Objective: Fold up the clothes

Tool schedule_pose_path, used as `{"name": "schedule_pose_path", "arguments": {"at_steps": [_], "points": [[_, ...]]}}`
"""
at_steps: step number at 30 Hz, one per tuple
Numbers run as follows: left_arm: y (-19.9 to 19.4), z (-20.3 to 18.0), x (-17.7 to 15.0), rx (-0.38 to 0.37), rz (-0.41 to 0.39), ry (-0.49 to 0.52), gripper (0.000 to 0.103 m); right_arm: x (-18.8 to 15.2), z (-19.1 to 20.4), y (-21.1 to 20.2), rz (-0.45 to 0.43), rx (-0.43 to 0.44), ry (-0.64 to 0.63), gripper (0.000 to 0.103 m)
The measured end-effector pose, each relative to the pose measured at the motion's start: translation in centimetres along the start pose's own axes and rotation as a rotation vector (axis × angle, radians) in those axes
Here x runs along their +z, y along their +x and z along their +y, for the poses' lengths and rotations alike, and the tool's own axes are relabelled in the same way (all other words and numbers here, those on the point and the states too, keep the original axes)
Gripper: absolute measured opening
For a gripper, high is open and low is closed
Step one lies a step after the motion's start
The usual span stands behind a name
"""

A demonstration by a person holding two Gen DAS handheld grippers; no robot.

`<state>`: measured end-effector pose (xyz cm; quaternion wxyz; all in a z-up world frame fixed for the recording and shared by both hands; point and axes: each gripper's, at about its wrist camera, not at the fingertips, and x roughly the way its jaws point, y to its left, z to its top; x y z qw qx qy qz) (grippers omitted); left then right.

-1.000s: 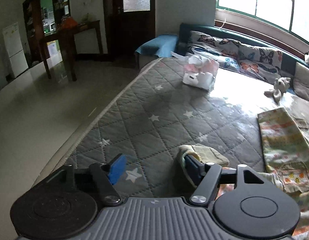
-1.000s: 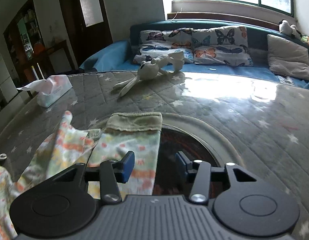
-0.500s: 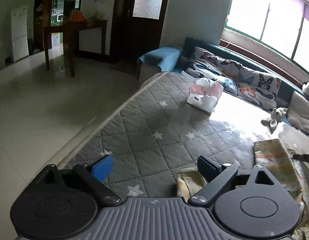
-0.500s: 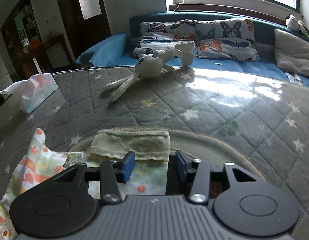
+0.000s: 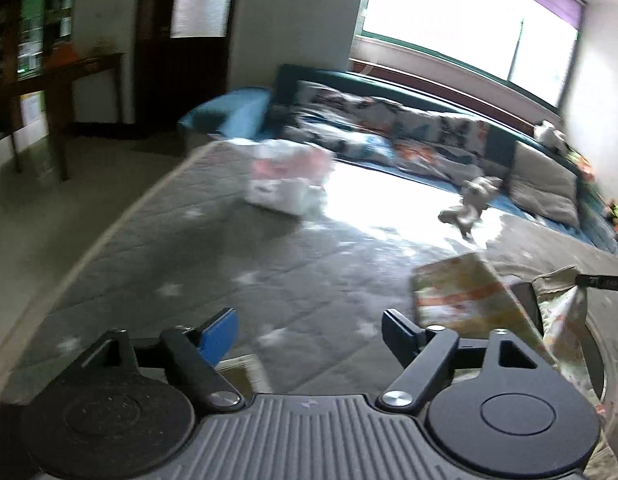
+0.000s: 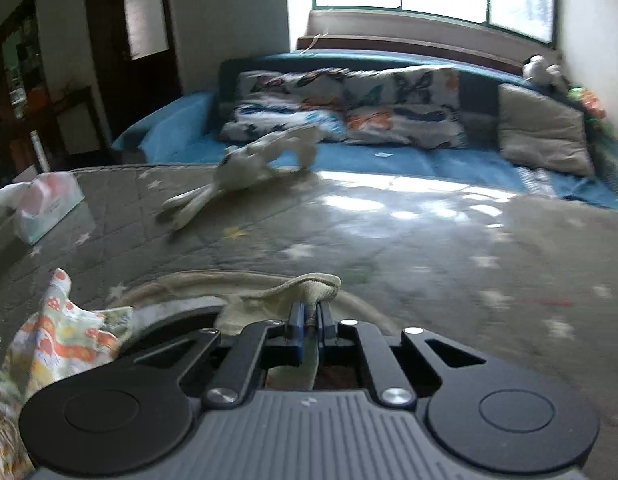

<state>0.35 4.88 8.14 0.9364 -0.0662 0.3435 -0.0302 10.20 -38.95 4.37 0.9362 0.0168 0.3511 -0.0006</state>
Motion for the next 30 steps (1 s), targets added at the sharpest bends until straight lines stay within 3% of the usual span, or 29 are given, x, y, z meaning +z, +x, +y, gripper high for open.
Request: {"name": "schedule_pose_path", "arguments": {"at_steps": [7,19,24,28,30], "points": [[3.3,-4.1,0.1,-0.031,0.043,0.089,0.068,-2.2,-4.8,-6.4,-0.045,-0.145,0.023,0.005],[5.5,-7.0,-1.9,-0.014,0.09,0.188,0.066,-6.9,-12.3,-14.7,-0.106,-0.422,0.096,0.005],[5.8,-8.0,-1.9,-0.04,0.1,0.197,0.066,-10.1,-14.0,-14.1,0.037,-0.452,0.08,0.009],[6.1,-10.2,-1.4,-0.096,0.091,0.232,0.066,-10.5,-14.0,-14.0,0.043,-0.438,0.074,0.012],[6.7,-11.6,-1.2,-0.125,0.091,0.259,0.066,-10.1,-13.5,-14.1,0.031,-0.428,0.062,0.021]]}}
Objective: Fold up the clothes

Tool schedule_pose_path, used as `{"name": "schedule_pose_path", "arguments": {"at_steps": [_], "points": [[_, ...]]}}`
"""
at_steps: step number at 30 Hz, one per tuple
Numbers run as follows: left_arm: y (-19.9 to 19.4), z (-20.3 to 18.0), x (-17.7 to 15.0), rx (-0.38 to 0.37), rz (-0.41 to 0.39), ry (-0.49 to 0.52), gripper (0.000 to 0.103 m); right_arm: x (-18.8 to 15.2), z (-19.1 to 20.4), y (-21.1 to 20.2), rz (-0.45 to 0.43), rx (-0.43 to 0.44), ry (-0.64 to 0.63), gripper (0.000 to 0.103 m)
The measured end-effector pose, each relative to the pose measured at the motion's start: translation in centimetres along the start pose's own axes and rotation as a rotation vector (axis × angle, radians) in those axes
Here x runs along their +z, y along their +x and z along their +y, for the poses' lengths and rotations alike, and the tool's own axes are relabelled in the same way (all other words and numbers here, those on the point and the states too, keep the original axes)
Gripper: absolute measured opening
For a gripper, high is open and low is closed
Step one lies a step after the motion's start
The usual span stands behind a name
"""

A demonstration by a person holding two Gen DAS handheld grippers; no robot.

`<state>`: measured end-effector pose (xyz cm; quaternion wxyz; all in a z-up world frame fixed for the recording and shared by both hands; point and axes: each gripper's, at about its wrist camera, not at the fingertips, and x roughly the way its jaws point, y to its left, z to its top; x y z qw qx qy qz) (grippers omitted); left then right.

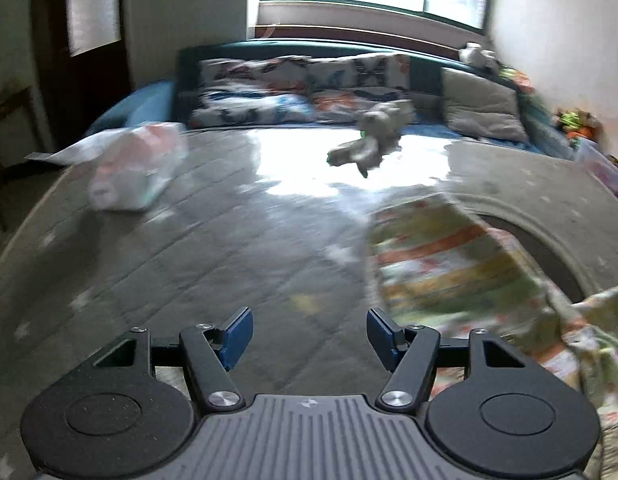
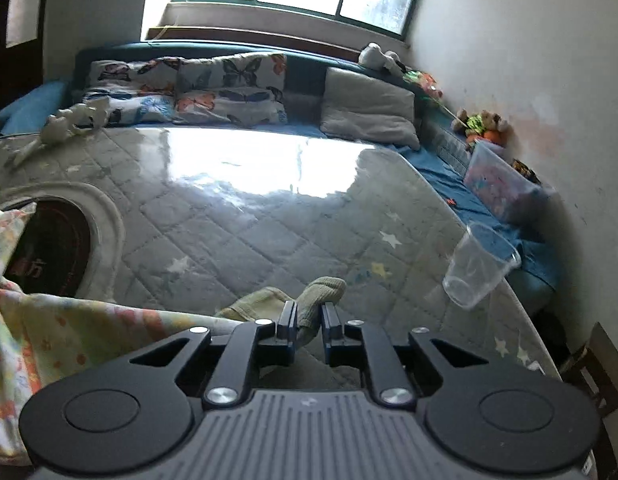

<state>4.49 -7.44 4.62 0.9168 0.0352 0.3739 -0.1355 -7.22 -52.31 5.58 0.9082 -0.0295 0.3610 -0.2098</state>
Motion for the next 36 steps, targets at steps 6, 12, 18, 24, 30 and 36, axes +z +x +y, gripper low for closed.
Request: {"name": "schedule_pose_path", "arguments": {"at_steps": [6,12,18,24,30,36], "points": [[2.9,-3.4,1.2,-0.046,-0.002,0.075,0.066,1.0,0.9,-1.3,-0.023,0.028,-0.02,0.034],[6.0,-5.5,1.7,-0.056,0.012,0.145,0.052,1.6,2.1,-1.8,-0.037,0.078,-0.054,0.035],[6.9,-5.7,1.8,-0.03,-0.015,0.174,0.004,2.7,5.4,-1.0,-0.055,0.176,-0.1,0.036],[5.2,-4.9,1.6,-0.007,-0.066,0.16,0.0,4.3,9.9,1.2,-0.033,0.301,-0.147,0.04],[1.5,-2.0,1.8,0.022,-0.103,0.092,0.0,5.3,15.1,4.7,0.01,0.395,-0.18,0.04],[-0.5,0.1,0.5,0.05,-0.074,0.047,0.0,5.8,20.0,6.1,0.028,0.495,-0.222,0.04]]}}
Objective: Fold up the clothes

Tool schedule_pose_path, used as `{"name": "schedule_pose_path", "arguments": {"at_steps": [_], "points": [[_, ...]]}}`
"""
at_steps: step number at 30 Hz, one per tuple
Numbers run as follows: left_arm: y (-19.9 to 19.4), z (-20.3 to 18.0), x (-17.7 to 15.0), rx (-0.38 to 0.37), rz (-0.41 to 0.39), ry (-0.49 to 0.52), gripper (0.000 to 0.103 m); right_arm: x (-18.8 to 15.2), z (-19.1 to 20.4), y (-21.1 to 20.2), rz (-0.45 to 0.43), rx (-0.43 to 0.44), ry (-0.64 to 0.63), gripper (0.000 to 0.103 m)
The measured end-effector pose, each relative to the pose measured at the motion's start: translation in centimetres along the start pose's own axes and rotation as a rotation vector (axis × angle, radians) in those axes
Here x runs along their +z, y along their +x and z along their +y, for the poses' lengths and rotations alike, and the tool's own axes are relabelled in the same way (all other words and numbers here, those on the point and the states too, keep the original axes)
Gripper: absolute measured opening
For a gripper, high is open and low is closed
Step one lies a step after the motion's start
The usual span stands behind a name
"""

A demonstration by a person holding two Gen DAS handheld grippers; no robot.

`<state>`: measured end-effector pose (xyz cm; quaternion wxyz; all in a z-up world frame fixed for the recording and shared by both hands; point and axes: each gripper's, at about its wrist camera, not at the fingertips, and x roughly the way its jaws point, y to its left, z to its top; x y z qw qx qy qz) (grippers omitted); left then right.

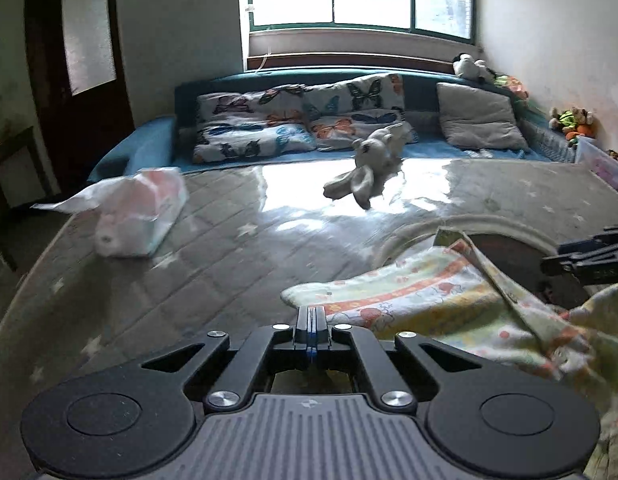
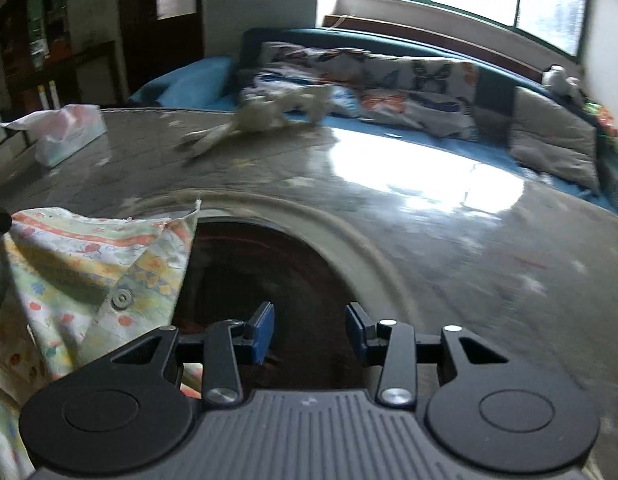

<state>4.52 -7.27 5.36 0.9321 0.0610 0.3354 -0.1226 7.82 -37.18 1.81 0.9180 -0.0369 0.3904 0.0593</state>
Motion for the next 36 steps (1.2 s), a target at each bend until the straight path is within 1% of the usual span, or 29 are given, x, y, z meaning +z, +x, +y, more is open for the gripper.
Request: {"name": "schedule_pose_path", "arguments": {"at_steps": [2,5,10,14,17,19,22,24,27,31,32,34,36], "points": [[-0.5,0.6,-0.5,0.007,0.01,-0.01,0.0,0.6,1.3,0.8,0.002,0.047,-0.021,0.04],[-0.3,1.1,-1.2,0.002,0.038,-0.031,0.0,1.5,3.5,1.7,0.002,0.117,-0.055,0.04],[0.1,1.6,-1.8,0.018,0.062,-0.044,0.0,1.9,7.3,1.1,-0.011,0.238,-0.128,0.039],[0.6,2.0,-2.1,0.019,0.076,-0.063,0.0,1.8,8.8,-0.1,-0.034,0.294,-0.159,0.038],[0.8,2.2,-2.5,0.021,0.088,-0.073,0.001,1.5,9.0,-1.4,-0.058,0.366,-0.141,0.038],[0.8,2.2,-2.7,0.022,0.09,-0.074,0.001,1.2,9.4,-1.9,-0.061,0.399,-0.17,0.038],[0.9,2.2,-3.1,0.023,0.094,-0.075,0.001,0.8,10.7,-2.0,-0.039,0.405,-0.237,0.038],[0.8,2.2,-3.1,0.022,0.096,-0.081,0.001,0.8,11.0,-2.0,-0.034,0.422,-0.24,0.038],[0.8,2.4,-3.1,0.022,0.096,-0.083,0.001,1.0,10.6,-2.3,-0.018,0.478,-0.237,0.039],[0.8,2.5,-3.1,0.026,0.096,-0.081,0.002,0.8,10.9,-2.6,0.001,0.476,-0.274,0.04],[0.8,2.5,-3.1,0.027,0.096,-0.081,0.002,0.8,10.7,-2.5,0.005,0.488,-0.264,0.04],[0.8,2.6,-3.1,0.028,0.096,-0.08,0.003,1.2,9.5,-2.4,0.023,0.578,-0.174,0.04],[0.9,2.6,-3.1,0.03,0.096,-0.079,0.003,1.7,8.4,-3.1,-0.007,0.589,-0.133,0.04]]}}
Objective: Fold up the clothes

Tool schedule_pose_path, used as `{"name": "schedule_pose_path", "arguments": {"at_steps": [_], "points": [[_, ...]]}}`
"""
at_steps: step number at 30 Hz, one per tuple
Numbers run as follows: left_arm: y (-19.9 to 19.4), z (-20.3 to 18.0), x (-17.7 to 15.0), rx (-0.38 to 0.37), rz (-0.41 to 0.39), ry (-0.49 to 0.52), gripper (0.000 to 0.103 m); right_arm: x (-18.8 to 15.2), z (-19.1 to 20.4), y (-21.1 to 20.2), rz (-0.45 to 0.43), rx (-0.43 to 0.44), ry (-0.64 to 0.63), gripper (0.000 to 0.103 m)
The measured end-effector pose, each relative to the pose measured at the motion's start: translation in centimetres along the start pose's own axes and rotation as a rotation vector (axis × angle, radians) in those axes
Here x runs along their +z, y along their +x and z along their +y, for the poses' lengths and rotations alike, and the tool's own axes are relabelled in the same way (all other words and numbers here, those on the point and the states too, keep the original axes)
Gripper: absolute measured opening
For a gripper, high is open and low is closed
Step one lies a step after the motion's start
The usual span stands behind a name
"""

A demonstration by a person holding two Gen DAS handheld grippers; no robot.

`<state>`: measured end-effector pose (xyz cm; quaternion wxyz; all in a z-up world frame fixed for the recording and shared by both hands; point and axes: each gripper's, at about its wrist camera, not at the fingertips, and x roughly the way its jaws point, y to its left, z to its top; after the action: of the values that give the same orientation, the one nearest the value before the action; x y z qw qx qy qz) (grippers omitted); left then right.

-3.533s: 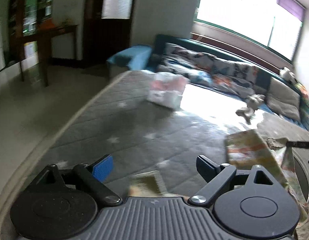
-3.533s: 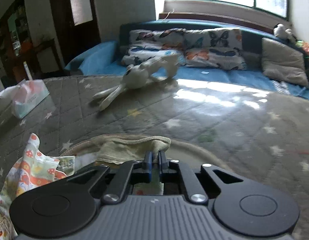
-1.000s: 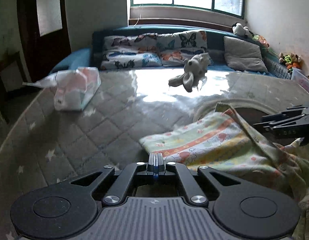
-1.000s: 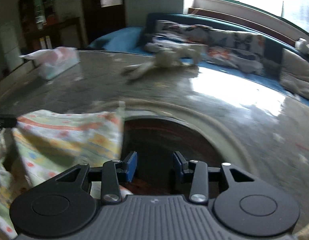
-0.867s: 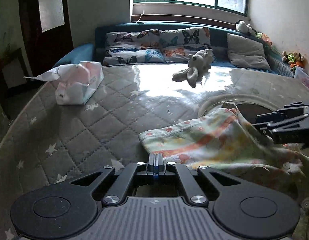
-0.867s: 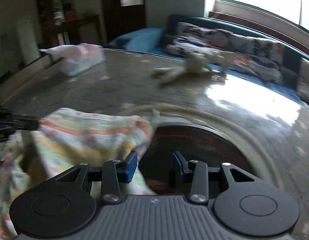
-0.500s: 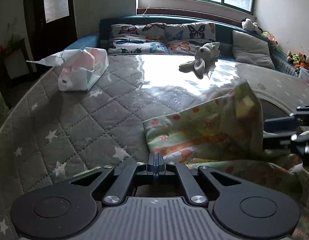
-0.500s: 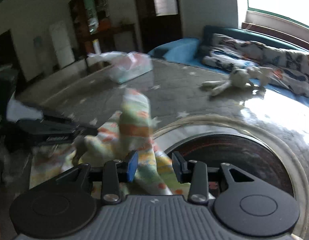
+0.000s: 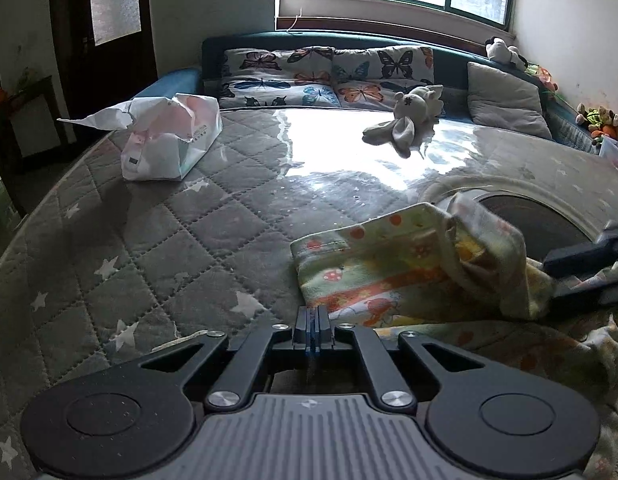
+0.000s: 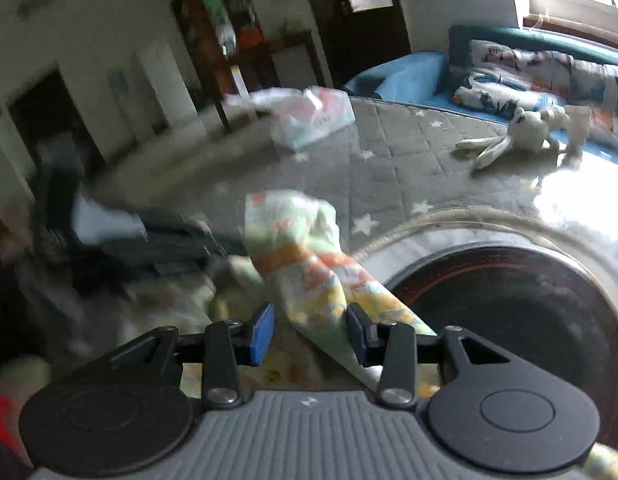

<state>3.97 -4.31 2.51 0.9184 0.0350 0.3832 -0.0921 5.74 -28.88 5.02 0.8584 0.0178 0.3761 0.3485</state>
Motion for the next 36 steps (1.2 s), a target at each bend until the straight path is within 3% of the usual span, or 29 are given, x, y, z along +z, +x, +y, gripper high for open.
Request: {"name": "schedule_pose_path", "arguments": {"at_steps": [5,8,13,14,17,18,21,25,27,28,31,36], "points": [[0.1,0.3,-0.1,0.011,0.0,-0.007,0.003,1.0,-1.9,-1.6,-0.057,-0.107,0.016,0.04],[0.1,0.3,-0.1,0.014,0.001,-0.008,0.003,1.2,-3.4,-0.8,-0.039,-0.148,0.039,0.04],[0.1,0.4,-0.1,0.015,0.002,-0.001,0.003,0.0,-4.6,1.9,0.05,-0.107,0.085,0.039],[0.1,0.4,-0.1,0.016,0.002,0.001,0.003,-0.3,-4.5,2.3,0.057,-0.099,0.089,0.035],[0.2,0.3,0.0,0.018,0.004,0.007,0.002,-0.7,-4.2,3.0,0.07,-0.102,0.089,0.008],[0.2,0.3,0.0,0.019,0.005,0.009,0.002,-0.8,-4.0,3.2,0.073,-0.109,0.086,0.004],[0.4,0.2,0.3,0.028,0.006,0.019,0.001,-0.9,-2.7,2.1,0.014,-0.277,0.013,0.003],[0.9,-0.3,0.7,0.048,0.003,0.047,0.001,-1.2,-1.9,-0.5,-0.104,-0.609,-0.065,0.003],[1.1,-0.3,0.8,0.05,0.003,0.049,0.001,-1.4,-2.2,-1.2,-0.101,-0.69,-0.057,0.004],[1.1,-0.3,0.9,0.051,0.004,0.047,0.001,-1.5,-2.4,-1.4,-0.085,-0.705,-0.044,0.005],[1.1,-0.2,1.4,0.051,-0.001,0.033,0.002,-1.7,-4.3,-2.8,-0.089,-0.637,0.064,0.016],[1.1,-0.3,2.7,0.027,-0.015,0.025,0.004,-1.6,-8.7,-4.6,-0.118,-0.567,0.263,0.021]]}}
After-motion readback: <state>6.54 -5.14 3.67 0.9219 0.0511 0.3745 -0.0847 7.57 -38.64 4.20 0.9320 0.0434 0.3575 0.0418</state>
